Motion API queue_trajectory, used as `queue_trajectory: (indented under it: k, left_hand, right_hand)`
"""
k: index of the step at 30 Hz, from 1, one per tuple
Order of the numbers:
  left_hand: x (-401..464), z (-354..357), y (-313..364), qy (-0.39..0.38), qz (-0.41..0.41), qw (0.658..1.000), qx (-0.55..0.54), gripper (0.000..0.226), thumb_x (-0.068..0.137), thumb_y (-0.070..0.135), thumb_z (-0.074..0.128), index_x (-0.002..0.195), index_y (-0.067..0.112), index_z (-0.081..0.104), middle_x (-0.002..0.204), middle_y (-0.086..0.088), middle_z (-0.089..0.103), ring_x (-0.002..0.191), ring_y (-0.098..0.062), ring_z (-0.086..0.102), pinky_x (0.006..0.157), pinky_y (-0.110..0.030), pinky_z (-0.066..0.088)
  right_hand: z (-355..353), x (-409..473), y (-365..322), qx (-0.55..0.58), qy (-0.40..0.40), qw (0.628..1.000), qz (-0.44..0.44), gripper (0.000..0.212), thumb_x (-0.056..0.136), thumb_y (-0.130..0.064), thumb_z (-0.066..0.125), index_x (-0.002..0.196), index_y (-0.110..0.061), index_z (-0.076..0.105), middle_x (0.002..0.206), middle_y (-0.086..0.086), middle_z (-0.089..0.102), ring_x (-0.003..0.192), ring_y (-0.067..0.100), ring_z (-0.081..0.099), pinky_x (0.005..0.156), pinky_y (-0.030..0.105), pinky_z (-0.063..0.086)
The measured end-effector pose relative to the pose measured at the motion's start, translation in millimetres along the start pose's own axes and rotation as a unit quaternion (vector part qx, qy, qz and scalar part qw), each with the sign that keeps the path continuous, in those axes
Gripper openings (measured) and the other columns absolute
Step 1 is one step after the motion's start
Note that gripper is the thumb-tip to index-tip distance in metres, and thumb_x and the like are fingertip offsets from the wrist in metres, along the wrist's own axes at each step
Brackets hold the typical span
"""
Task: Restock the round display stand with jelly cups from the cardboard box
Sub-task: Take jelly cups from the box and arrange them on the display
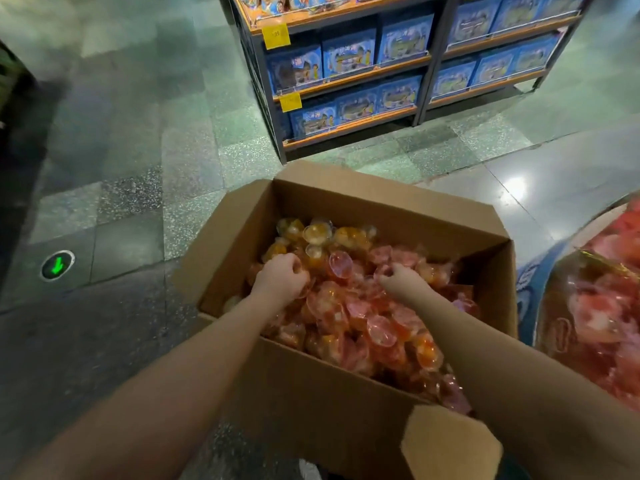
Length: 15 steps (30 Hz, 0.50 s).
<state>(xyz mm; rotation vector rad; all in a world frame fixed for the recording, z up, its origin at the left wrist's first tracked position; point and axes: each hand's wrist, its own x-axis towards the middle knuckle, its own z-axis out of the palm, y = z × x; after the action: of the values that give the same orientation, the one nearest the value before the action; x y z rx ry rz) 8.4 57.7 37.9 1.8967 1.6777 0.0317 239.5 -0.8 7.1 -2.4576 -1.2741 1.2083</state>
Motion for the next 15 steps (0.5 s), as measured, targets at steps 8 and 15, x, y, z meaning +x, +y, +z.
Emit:
queue_trajectory:
  k: [8,15]
  left_hand:
    - [139.0,25.2,19.5,-0.014,-0.019,0.999,0.041,0.049,0.096,0.038,0.049,0.14,0.015,0.047,0.137,-0.009,0.047,0.124,-0.029,0.048,0.104,-0.048,0.044]
    - [198.1,58.4,23.8,-0.068,-0.046,0.992,0.094,0.06,0.099,0.041,0.048,0.152,0.018,0.033,0.149,-0.012,0.039,0.133,-0.033,0.042,0.105,-0.045,0.041]
  right_hand:
    - [-0.5,141.2,-32.4,0.179,0.016,0.978,0.102,0.07,0.098,-0.045,0.05,0.149,-0.002,0.031,0.14,0.015,0.052,0.122,0.033,0.054,0.091,0.036,0.046]
    - [30.8,221.1,-35.9,0.202,0.003,0.97,0.137,0.071,0.095,-0.056,0.041,0.139,0.0,0.047,0.138,0.018,0.054,0.124,0.038,0.053,0.107,0.048,0.042]
